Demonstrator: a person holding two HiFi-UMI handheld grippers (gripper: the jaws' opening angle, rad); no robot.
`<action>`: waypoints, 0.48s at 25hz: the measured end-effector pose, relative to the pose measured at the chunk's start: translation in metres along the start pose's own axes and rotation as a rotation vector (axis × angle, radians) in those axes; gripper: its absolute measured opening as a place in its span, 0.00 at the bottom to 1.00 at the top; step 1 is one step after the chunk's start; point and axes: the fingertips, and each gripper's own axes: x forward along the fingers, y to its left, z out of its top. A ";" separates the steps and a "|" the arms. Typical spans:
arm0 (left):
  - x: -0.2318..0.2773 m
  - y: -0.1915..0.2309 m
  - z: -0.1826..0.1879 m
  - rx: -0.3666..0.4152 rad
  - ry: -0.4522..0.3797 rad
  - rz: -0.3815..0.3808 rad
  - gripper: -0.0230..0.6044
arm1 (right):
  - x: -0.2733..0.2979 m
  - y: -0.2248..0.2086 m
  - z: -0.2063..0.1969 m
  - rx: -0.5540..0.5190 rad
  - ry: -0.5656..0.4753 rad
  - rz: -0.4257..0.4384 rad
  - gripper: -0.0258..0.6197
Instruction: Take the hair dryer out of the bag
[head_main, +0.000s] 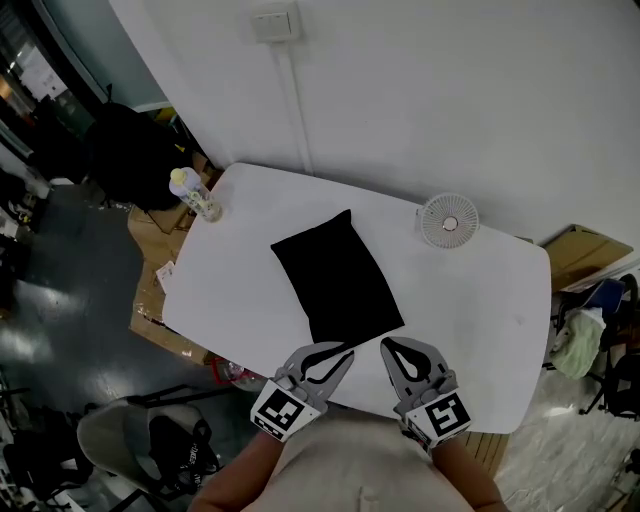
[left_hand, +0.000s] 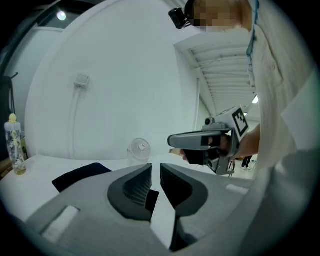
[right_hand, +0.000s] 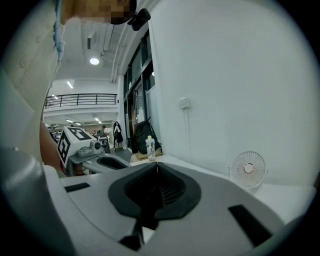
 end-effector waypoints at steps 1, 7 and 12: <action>0.002 0.002 -0.003 0.000 0.012 -0.005 0.10 | 0.002 -0.001 -0.001 0.003 0.000 -0.002 0.06; 0.016 0.011 -0.022 0.012 0.094 -0.030 0.15 | 0.012 -0.010 -0.006 0.025 0.004 -0.019 0.07; 0.027 0.013 -0.046 0.048 0.210 -0.055 0.33 | 0.016 -0.015 -0.013 0.040 0.020 -0.033 0.07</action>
